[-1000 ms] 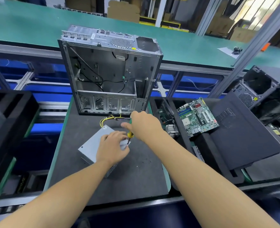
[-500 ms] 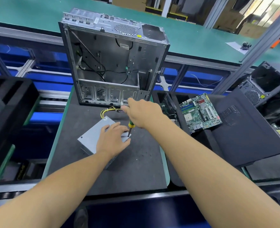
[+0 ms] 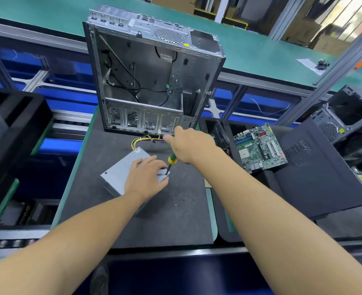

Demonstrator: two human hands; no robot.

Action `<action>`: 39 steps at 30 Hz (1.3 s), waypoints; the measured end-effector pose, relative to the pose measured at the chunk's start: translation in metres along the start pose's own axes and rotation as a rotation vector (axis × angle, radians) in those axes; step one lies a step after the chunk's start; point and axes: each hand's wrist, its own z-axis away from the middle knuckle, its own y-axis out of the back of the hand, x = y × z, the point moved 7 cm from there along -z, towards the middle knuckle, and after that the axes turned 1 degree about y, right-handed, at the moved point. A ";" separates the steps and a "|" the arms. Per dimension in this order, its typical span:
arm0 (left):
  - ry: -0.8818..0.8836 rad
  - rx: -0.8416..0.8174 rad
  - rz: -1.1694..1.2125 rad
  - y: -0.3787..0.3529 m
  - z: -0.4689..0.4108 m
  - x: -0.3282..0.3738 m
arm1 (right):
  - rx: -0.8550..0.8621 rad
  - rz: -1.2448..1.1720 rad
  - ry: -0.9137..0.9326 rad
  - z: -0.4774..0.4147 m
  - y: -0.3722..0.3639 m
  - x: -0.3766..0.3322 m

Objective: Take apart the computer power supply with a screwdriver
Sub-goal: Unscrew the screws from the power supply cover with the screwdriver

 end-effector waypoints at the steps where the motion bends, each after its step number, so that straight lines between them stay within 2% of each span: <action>1: 0.003 0.000 -0.003 0.000 0.000 0.000 | 0.001 -0.022 0.021 0.000 0.000 -0.002; 6: 0.005 -0.006 -0.010 -0.001 0.000 -0.001 | -0.179 -0.211 0.042 -0.003 -0.009 -0.004; 11: 0.006 0.014 0.006 0.003 0.001 0.001 | -0.084 -0.075 -0.040 -0.003 -0.004 0.004; 13: 0.008 0.019 0.009 0.003 0.001 0.001 | -0.067 0.069 0.034 -0.005 -0.003 -0.001; 19: 0.010 0.014 -0.003 0.004 0.001 0.002 | -0.189 -0.202 0.032 -0.005 -0.007 0.002; 23: 0.005 0.021 -0.001 0.003 0.001 0.001 | -0.107 -0.204 0.006 -0.003 -0.006 0.005; 27: 0.004 0.036 -0.019 0.002 0.000 0.001 | -0.004 -0.032 -0.005 -0.003 -0.001 0.003; 30: 0.003 0.035 -0.035 0.001 -0.001 0.000 | -0.046 -0.120 0.016 -0.006 -0.002 0.002; 34: -0.003 0.037 -0.050 0.001 -0.001 0.000 | -0.220 -0.210 0.012 -0.004 -0.007 0.000; 39: -0.003 0.025 -0.045 0.000 -0.001 -0.001 | -0.075 -0.133 -0.071 -0.005 -0.003 0.002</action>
